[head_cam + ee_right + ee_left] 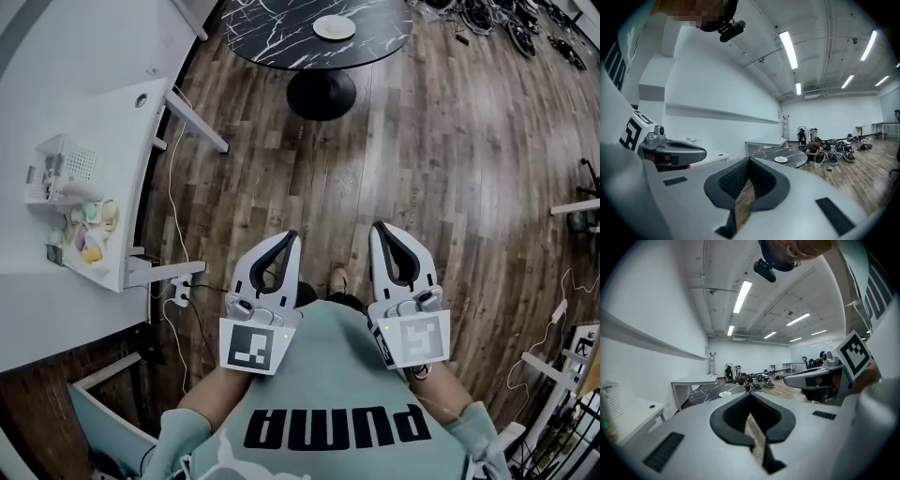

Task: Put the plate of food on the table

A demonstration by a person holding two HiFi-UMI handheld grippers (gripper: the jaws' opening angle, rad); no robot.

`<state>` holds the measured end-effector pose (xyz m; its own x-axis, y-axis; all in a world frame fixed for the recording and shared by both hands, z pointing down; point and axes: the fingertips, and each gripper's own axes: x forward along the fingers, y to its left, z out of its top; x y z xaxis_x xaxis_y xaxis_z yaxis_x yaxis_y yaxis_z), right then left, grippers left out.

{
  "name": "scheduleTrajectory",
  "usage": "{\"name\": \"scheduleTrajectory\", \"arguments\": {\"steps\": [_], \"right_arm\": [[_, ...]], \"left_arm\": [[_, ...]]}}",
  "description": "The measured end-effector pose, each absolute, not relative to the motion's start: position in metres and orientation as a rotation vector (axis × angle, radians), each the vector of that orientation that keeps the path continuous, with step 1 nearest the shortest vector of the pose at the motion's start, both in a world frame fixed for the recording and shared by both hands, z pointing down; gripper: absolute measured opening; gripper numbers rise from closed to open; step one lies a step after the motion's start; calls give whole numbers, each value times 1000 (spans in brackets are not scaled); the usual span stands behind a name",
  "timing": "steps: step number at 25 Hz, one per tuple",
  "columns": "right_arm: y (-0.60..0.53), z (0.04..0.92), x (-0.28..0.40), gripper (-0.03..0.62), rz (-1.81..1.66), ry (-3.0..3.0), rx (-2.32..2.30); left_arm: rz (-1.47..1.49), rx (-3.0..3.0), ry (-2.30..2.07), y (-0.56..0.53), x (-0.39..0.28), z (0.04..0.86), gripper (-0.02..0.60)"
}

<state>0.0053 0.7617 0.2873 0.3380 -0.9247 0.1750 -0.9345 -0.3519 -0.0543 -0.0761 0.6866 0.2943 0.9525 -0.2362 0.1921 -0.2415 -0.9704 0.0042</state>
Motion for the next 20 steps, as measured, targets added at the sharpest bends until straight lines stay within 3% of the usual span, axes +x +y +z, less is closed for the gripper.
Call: {"name": "scheduleTrajectory", "arguments": {"steps": [9,20], "right_arm": [[753,286,-39,8,282,-1706,2534],[743,293,-62,6,301,-1700,2528]], "left_arm": [[305,3066,-427,670,-126,297,6],[280,3074,-368,664,-140,296,6]]}}
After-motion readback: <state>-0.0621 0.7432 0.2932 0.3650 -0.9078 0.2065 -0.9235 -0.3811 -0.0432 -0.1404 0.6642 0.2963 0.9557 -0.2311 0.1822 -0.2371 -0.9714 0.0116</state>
